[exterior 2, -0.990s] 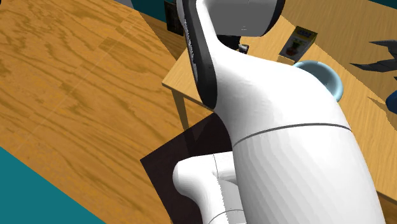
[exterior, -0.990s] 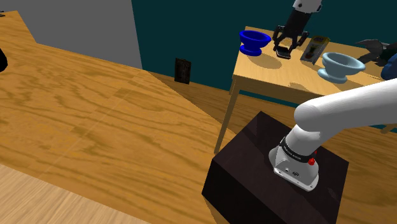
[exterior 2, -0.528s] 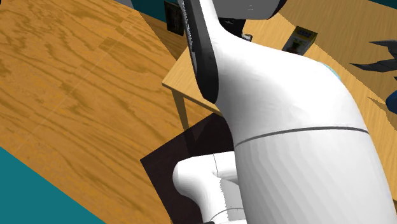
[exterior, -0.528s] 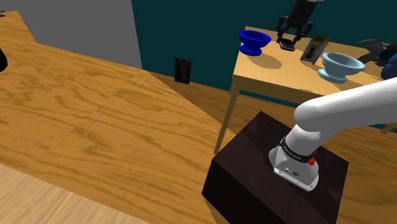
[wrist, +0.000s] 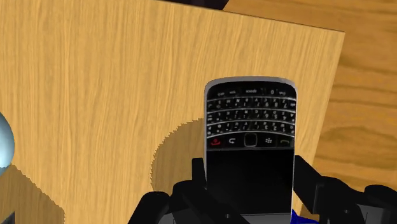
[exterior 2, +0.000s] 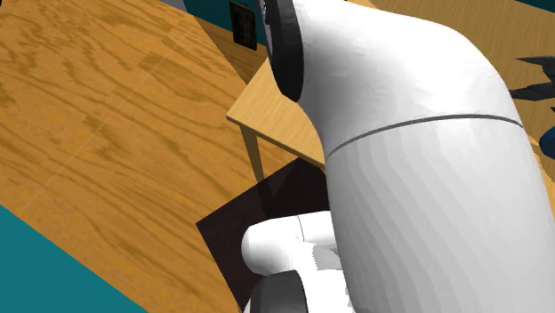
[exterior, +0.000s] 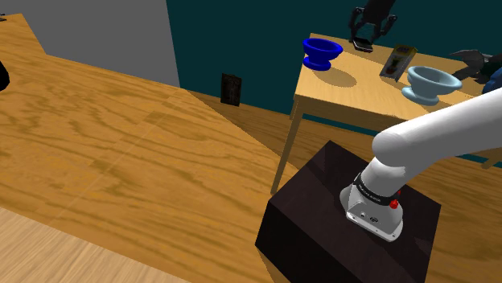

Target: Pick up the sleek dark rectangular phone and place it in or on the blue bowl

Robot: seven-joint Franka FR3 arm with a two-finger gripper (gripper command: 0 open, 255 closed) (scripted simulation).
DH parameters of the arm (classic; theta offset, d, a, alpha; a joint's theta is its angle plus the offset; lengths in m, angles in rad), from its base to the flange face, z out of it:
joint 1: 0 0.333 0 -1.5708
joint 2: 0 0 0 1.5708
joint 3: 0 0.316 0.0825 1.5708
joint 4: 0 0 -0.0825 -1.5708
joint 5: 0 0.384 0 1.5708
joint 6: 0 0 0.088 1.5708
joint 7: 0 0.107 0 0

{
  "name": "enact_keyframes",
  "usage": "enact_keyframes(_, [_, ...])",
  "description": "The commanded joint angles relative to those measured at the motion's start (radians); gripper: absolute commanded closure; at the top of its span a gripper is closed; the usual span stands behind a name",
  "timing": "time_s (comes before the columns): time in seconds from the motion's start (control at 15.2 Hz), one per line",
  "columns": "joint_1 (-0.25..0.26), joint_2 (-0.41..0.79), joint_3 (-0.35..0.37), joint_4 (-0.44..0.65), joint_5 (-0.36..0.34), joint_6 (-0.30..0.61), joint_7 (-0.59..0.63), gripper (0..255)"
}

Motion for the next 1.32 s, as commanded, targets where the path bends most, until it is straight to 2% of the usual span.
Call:
enact_keyframes(0.0, [0.007, 0.079, -0.009, 0.067, 0.008, 0.011, -0.008, 255])
enact_keyframes(0.59, [0.019, 0.453, -0.046, 0.443, 0.074, 0.002, -0.051, 255])
enact_keyframes(0.99, [-0.008, 0.743, -0.061, 0.808, 0.141, -0.084, -0.078, 255])
enact_keyframes(1.06, [-0.010, 0.756, -0.061, 0.827, 0.145, -0.090, -0.079, 255])
enact_keyframes(1.25, [-0.006, 0.739, -0.059, 0.762, 0.140, -0.041, -0.080, 255])
